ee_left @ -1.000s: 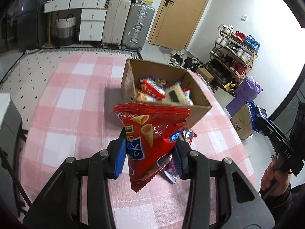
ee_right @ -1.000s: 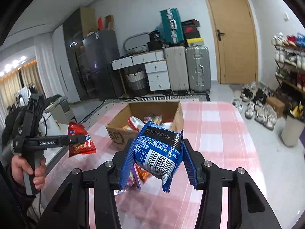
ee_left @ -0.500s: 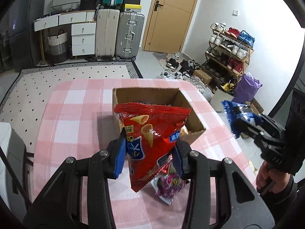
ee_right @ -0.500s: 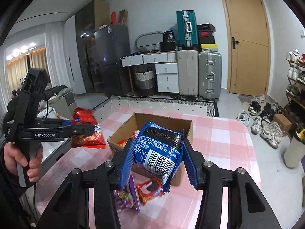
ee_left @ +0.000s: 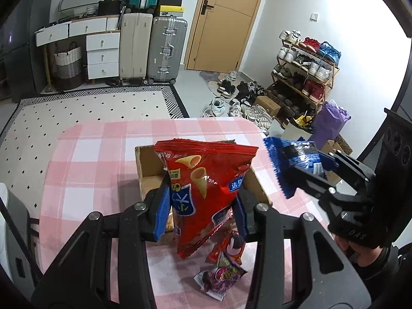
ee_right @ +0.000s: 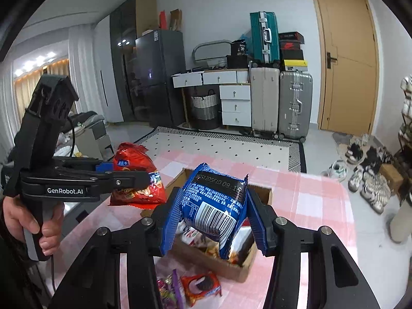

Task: Organize snacks
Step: 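Carry the red chip bag and blue Oreo pack over the box and lower them, then open both grippers to drop the packs into the box, then withdraw both grippers from the box toward the purple candy bag, then grasp the purple candy bag with the left gripper, then hold the purple candy bag in the left gripper while the right gripper grasps the red Oreo pack, then carry the purple candy bag and red Oreo pack over the box and lower them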

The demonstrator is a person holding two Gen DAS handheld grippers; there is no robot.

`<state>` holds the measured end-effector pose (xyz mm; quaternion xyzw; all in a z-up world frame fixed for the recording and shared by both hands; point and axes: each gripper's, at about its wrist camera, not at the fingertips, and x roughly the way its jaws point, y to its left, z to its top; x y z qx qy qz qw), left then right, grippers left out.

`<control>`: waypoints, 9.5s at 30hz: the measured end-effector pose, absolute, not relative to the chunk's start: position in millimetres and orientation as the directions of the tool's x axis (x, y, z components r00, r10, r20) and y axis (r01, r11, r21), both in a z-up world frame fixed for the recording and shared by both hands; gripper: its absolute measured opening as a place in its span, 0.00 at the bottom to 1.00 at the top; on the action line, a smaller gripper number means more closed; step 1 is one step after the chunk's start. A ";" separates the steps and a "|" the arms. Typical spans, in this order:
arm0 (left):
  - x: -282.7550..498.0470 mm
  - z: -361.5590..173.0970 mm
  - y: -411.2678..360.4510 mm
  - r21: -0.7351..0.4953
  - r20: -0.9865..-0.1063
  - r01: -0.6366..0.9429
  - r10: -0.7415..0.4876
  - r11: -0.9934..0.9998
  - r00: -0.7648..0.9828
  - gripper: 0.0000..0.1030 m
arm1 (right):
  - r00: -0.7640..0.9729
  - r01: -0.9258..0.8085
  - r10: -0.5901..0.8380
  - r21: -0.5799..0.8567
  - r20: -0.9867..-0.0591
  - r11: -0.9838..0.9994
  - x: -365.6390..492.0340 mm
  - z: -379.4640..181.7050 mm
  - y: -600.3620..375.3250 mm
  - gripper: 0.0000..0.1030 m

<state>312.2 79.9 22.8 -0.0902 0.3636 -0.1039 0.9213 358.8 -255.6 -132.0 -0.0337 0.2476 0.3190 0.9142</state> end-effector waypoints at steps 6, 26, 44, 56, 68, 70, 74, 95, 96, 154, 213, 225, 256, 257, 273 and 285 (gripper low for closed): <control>343.2 38.0 71.3 -0.252 -0.633 0.127 -0.263 0.959 0.728 0.38 | 0.670 -0.610 0.568 0.081 -0.478 0.788 385.3 -123.6 -242.4 0.48; 427.5 -57.3 81.8 -0.290 -0.731 0.074 -0.271 0.954 0.627 0.38 | 0.621 -0.613 0.566 0.114 -0.542 0.782 455.3 -172.0 -214.2 0.48; 417.8 -56.8 90.3 -0.279 -0.732 0.024 -0.229 0.960 0.641 0.78 | 0.659 -0.583 0.557 0.125 -0.506 0.803 450.6 -174.0 -246.3 0.78; 380.9 -25.9 77.4 -0.243 -0.714 0.041 -0.207 0.969 0.669 0.78 | 0.688 -0.588 0.555 0.089 -0.468 0.804 409.8 -148.3 -257.2 0.81; 338.4 3.0 73.9 -0.193 -0.688 0.027 -0.155 0.981 0.710 0.83 | 0.708 -0.600 0.565 0.062 -0.424 0.798 353.9 -120.2 -267.4 0.88; 332.4 7.3 71.7 -0.189 -0.683 0.023 -0.148 0.982 0.715 0.83 | 0.720 -0.601 0.562 0.039 -0.408 0.798 342.3 -112.0 -267.9 0.92; 314.9 17.5 65.7 -0.176 -0.670 0.031 -0.143 0.984 0.728 0.83 | 0.725 -0.613 0.571 0.018 -0.386 0.790 320.3 -100.0 -270.4 0.93; 217.1 26.3 58.9 -0.175 -0.614 -0.010 -0.102 0.985 0.783 0.99 | 0.731 -0.610 0.605 0.096 -0.314 0.787 235.1 -102.1 -302.0 0.96; 211.7 23.2 58.9 -0.177 -0.616 -0.014 -0.099 0.984 0.782 0.99 | 0.733 -0.606 0.604 0.102 -0.313 0.789 232.5 -104.5 -303.0 0.96; 285.8 -216.2 33.3 -0.496 -0.716 0.109 -0.477 0.861 0.510 0.31 | 0.672 -0.434 0.518 0.286 -0.529 0.854 264.6 -267.2 -325.8 0.96; 207.9 -183.5 125.8 -0.561 -0.629 0.055 -0.468 0.826 0.620 0.31 | 0.518 -0.324 0.486 0.365 -0.704 0.873 357.7 -308.7 -241.8 0.96; 202.1 -182.1 136.6 -0.578 -0.626 0.034 -0.470 0.815 0.623 0.31 | 0.515 -0.387 0.390 0.199 -0.764 0.901 362.9 -320.6 -195.9 0.77; 175.6 -130.6 104.8 -0.485 -0.635 0.055 -0.395 0.873 0.664 0.31 | 0.563 -0.432 0.528 0.318 -0.635 0.844 301.4 -278.2 -276.8 0.44; 175.1 -129.0 104.2 -0.481 -0.637 0.053 -0.391 0.875 0.665 0.31 | 0.567 -0.434 0.531 0.319 -0.630 0.842 300.0 -275.9 -276.0 0.44; 171.6 -76.4 93.4 -0.361 -0.654 0.051 -0.292 0.931 0.698 0.31 | 0.635 -0.477 0.557 0.294 -0.536 0.828 267.1 -215.5 -311.2 0.44; 170.7 -10.7 86.2 -0.259 -0.622 0.062 -0.215 0.964 0.753 0.31 | 0.682 -0.509 0.560 0.246 -0.471 0.825 247.3 -156.5 -336.1 0.44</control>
